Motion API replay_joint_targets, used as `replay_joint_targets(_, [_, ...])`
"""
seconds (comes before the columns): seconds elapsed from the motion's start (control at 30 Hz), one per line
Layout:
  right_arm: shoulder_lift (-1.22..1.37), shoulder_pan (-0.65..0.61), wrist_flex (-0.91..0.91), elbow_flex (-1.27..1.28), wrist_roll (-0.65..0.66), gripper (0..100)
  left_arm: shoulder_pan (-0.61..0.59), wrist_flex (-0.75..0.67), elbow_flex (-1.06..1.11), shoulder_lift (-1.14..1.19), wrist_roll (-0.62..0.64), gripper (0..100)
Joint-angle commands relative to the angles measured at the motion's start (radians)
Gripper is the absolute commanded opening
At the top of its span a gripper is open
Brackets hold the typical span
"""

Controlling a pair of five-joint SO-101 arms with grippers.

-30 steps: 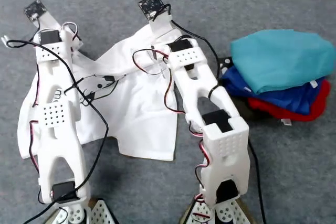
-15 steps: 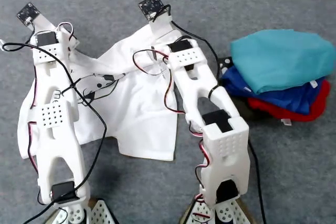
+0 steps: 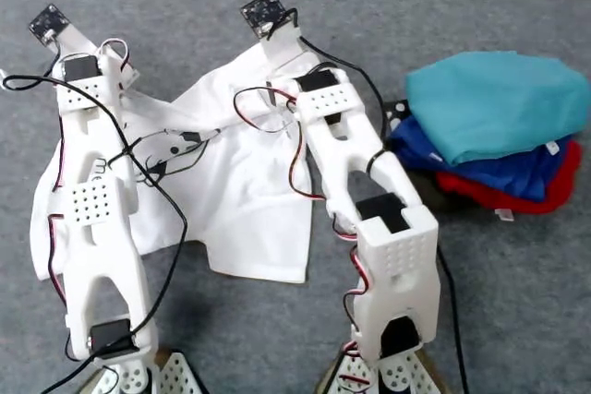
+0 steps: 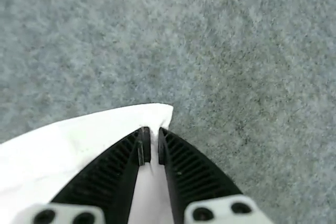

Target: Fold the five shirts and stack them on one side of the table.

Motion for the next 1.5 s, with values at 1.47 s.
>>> replay_joint_targets(1.47, [-1.236, -0.143, 0.460, -0.414, 0.087, 0.1, -0.242, 0.512, 0.832, -2.261, -0.348, 2])
